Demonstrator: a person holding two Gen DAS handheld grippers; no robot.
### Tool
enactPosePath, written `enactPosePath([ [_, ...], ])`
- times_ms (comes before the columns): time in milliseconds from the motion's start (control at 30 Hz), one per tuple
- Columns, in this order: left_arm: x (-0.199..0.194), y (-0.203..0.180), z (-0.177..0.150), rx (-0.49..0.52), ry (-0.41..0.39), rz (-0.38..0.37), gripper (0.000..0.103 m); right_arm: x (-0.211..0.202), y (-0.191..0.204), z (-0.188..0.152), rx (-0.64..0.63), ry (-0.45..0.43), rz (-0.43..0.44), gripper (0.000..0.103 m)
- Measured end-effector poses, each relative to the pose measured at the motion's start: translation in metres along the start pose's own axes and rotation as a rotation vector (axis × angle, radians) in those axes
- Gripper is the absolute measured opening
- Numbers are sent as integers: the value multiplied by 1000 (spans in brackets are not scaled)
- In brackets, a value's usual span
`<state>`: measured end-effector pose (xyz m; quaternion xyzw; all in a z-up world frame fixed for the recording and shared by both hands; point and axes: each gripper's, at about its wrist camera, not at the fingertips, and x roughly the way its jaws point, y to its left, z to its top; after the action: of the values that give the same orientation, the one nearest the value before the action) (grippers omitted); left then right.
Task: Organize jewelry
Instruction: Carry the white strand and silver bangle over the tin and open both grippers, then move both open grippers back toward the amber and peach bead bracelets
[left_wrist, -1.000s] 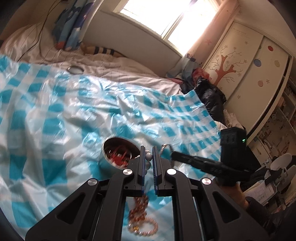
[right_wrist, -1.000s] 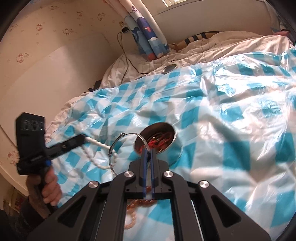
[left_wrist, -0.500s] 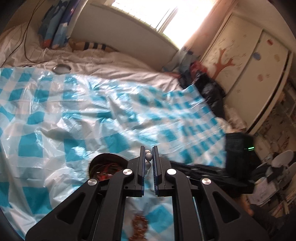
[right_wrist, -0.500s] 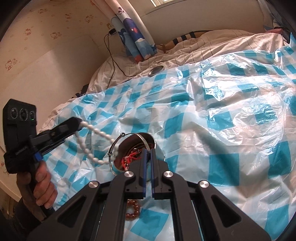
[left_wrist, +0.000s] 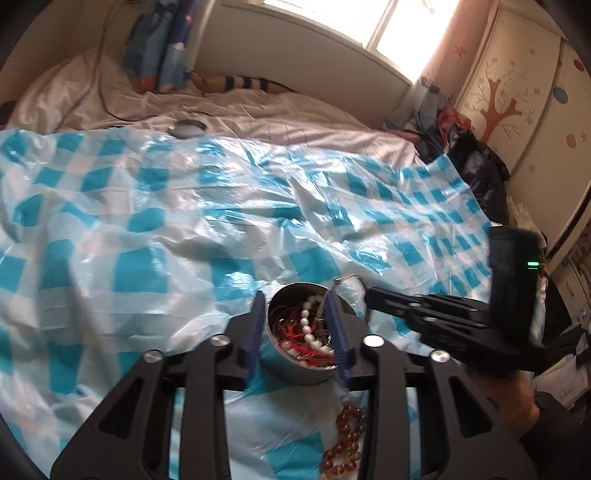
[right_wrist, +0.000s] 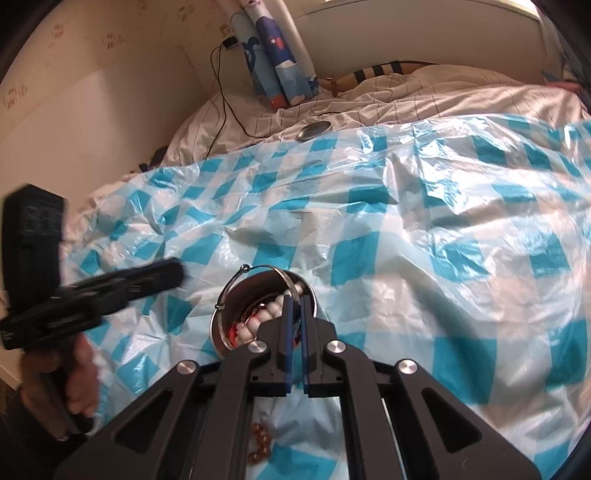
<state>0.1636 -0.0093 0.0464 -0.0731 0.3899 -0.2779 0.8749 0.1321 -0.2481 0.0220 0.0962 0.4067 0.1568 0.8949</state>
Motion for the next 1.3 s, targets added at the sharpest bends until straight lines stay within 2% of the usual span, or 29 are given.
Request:
enactPosePath([
  [100,-16,6,-7,-5,-13,22,39,20,5,0,-16,74,-16,6],
  [167,-25,9,-15,-2,-23,51,39,23,3,-3,-2,86,-12,15],
  [200,-28,10,-19,-2,-26,64,39,19,2,-3,2,75,-15,27],
  [233,-30,10,-22,-2,-24,73,39,13,1,-3,3,56,-21,33],
  [367,-36,8,-42,13,-18,135,41,-29,2,-9,23,-22,-4,33],
  [400,-37,8,-48,16,-18,161,45,-35,3,-13,27,-28,1,38],
  [467,-38,6,-60,14,-17,209,50,-57,5,-34,47,-46,7,48],
  [533,-37,5,-69,2,-14,239,51,-68,9,-53,55,-45,1,62],
  [600,-35,6,-74,-19,-14,251,52,-74,9,-76,78,-23,-11,67],
  [733,-35,-1,-75,9,-33,281,54,-68,8,-85,126,9,28,67],
  [933,-37,-7,-72,50,-46,318,57,-58,8,-87,119,24,14,69],
  [1300,-41,-25,-72,158,-73,370,62,-46,15,-88,111,51,39,73],
])
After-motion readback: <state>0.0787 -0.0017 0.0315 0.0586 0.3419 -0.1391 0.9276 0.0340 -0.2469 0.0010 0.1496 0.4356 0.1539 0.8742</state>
